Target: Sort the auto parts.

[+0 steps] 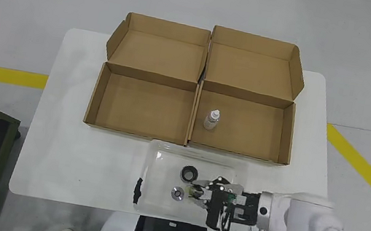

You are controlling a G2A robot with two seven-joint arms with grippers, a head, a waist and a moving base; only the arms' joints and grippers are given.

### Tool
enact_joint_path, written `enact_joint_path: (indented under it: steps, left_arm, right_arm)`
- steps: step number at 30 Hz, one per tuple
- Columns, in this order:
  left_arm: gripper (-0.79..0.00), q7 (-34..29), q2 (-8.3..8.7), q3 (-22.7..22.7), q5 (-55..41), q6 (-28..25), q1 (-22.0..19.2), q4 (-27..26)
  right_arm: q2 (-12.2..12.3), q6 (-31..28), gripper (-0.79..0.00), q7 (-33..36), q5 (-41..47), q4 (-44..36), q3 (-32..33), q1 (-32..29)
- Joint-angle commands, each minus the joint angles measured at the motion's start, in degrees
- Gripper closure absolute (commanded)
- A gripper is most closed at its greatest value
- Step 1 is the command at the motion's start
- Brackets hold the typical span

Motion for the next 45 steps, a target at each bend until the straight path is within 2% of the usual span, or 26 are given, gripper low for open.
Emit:
enact_joint_path:
  steps: [1, 7, 10, 19, 21, 25, 35, 45]
  left_arm:
    - [-0.785, 0.0, 0.0, 0.0, 0.0, 0.0, 0.0, 0.0]
    - [-0.785, 0.0, 0.0, 0.0, 0.0, 0.0, 0.0, 0.0]
    - [-0.785, 0.0, 0.0, 0.0, 0.0, 0.0, 0.0, 0.0]
    - [-0.785, 0.0, 0.0, 0.0, 0.0, 0.0, 0.0, 0.0]
    - [-0.785, 0.0, 0.0, 0.0, 0.0, 0.0, 0.0, 0.0]
    - [-0.785, 0.0, 0.0, 0.0, 0.0, 0.0, 0.0, 0.0]
    - [-0.785, 0.0, 0.0, 0.0, 0.0, 0.0, 0.0, 0.0]
    - [-0.785, 0.0, 0.0, 0.0, 0.0, 0.0, 0.0, 0.0]
  right_arm:
    - [-0.1, -0.3, 0.0, -5.0, 0.5, -0.2, 0.6, -0.1]
    - [-0.5, 2.1, 0.0, -18.1, 1.7, 2.9, 2.0, -1.2]
    - [-0.8, 4.1, 0.0, -22.4, 2.7, 4.7, 2.3, -1.6]
    - [-1.2, 8.7, 0.0, -25.2, 1.2, 6.6, 2.4, -1.1]
    - [-1.3, 12.6, 0.0, -21.8, 0.6, 7.9, 2.7, -1.2]
    - [-1.4, 18.5, 0.0, -14.5, 4.8, 8.8, 2.5, -0.1]
    - [-1.9, 27.5, 0.0, -0.8, 3.3, 14.0, 1.4, 6.6]
    - [-3.0, 29.3, 0.0, 10.4, 4.7, 22.8, -4.0, 16.9]
